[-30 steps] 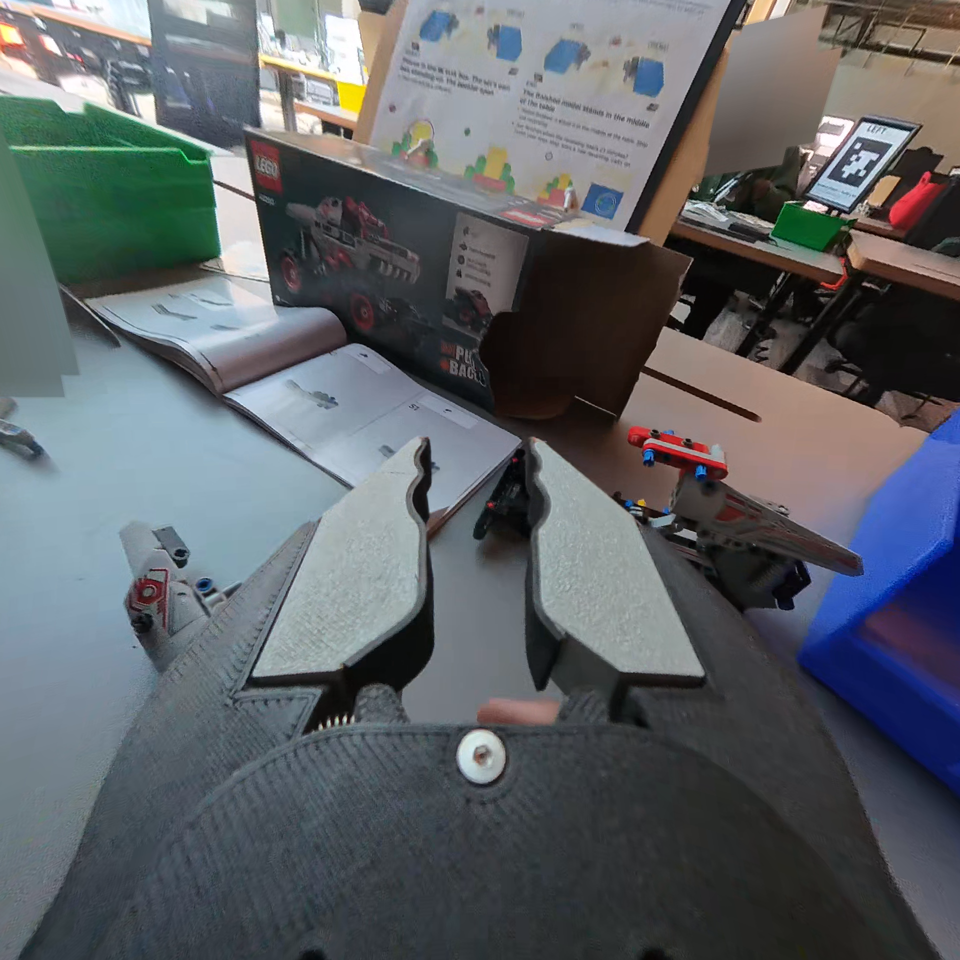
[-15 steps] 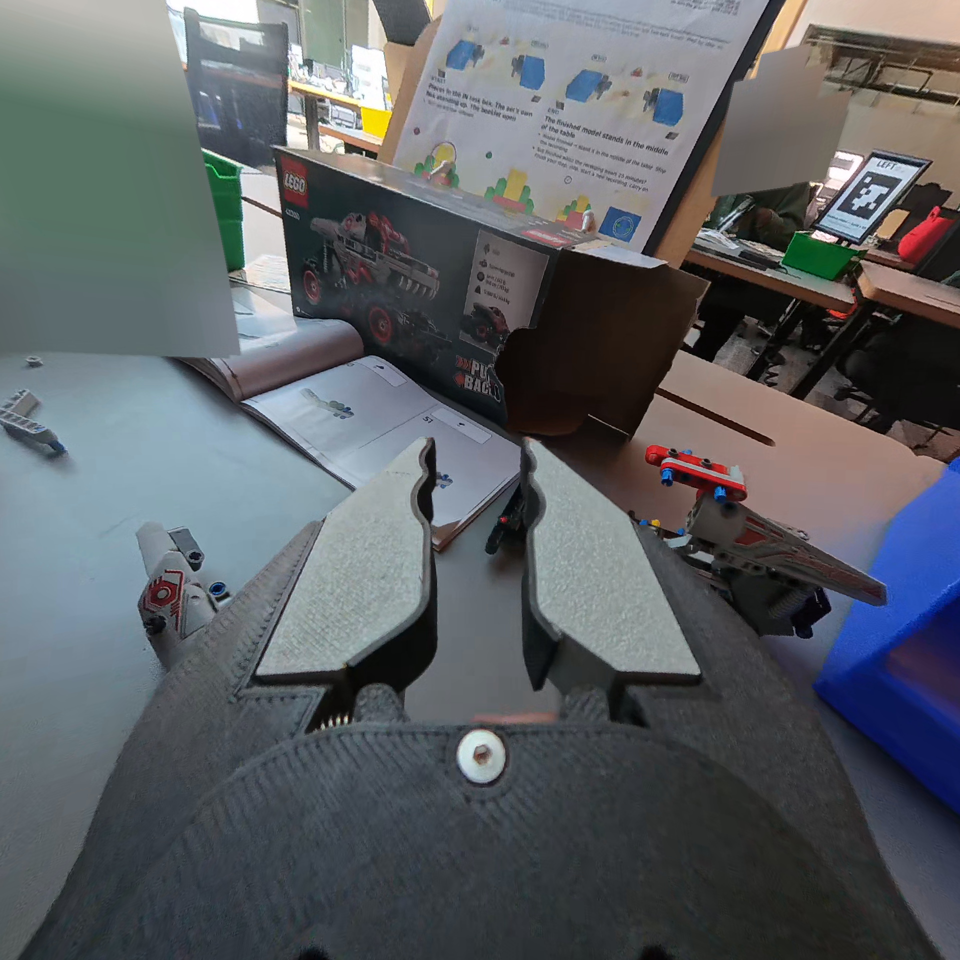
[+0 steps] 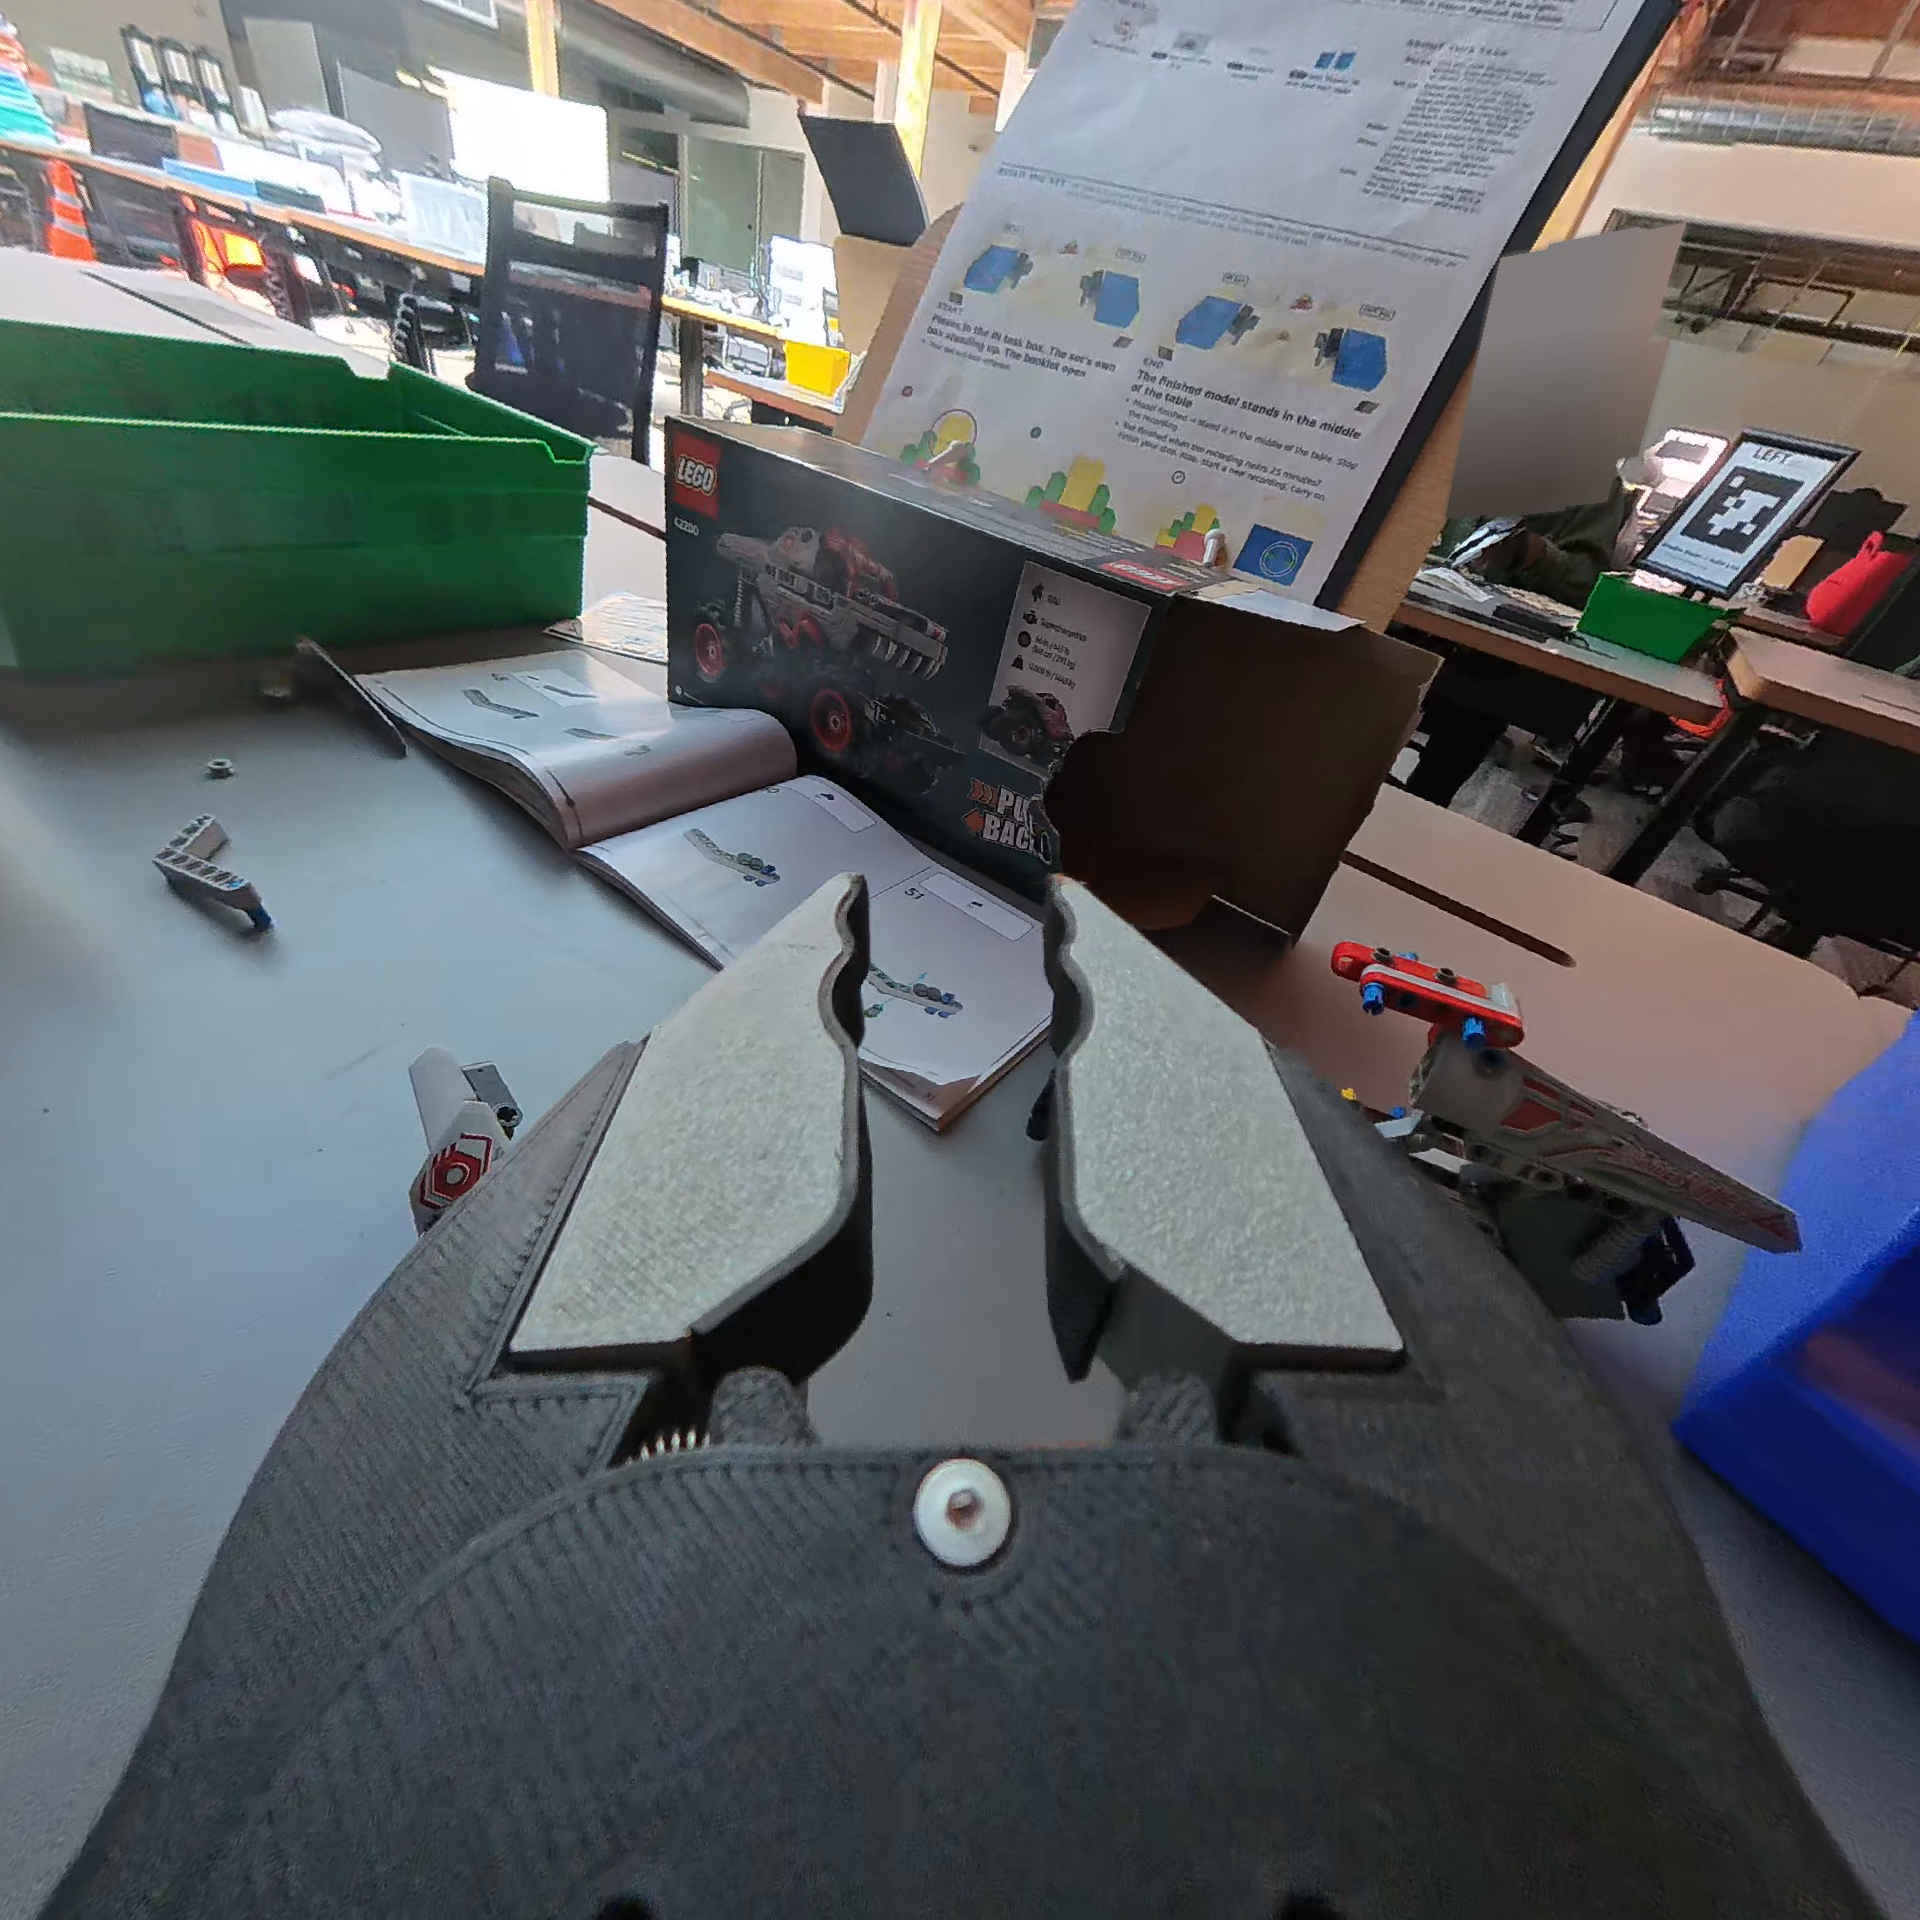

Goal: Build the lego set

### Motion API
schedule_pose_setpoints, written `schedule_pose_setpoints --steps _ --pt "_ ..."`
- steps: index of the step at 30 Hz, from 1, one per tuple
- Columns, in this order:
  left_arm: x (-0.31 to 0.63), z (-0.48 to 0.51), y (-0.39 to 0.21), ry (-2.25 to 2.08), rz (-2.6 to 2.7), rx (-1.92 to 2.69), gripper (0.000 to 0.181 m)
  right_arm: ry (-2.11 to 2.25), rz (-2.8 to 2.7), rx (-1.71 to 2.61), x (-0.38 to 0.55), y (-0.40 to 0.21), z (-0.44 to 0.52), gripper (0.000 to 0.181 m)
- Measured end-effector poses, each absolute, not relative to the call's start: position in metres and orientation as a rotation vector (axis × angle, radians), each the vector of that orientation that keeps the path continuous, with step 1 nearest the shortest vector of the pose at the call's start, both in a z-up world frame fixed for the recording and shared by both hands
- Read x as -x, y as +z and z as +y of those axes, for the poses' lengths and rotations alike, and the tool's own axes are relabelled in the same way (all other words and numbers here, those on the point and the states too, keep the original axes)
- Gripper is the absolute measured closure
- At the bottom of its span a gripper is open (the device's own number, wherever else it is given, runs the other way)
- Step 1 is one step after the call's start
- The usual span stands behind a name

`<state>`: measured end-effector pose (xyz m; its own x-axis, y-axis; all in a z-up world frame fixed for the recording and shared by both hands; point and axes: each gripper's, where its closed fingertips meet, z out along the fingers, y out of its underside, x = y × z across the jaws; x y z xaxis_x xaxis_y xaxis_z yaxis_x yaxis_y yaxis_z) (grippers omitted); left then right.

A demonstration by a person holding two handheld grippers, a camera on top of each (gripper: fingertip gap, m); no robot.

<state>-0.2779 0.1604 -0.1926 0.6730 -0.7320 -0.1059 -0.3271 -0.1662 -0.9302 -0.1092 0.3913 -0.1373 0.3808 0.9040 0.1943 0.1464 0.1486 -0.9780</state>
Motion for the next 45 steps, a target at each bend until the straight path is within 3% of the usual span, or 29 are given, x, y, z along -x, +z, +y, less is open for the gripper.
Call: schedule_pose_setpoints --steps 16,30,45 --pt "0.28 0.157 -0.193 -0.398 0.858 1.751 0.146 0.776 -1.052 1.393 0.109 -0.147 0.397 0.149" --pt "0.309 0.151 -0.198 -0.382 0.793 1.82 0.147 0.467 -1.041 1.368 0.11 -0.146 0.421 0.156" --pt "0.349 0.123 -0.194 -0.271 0.682 1.832 0.143 0.461 -1.061 1.405 0.113 -0.154 0.424 0.156"
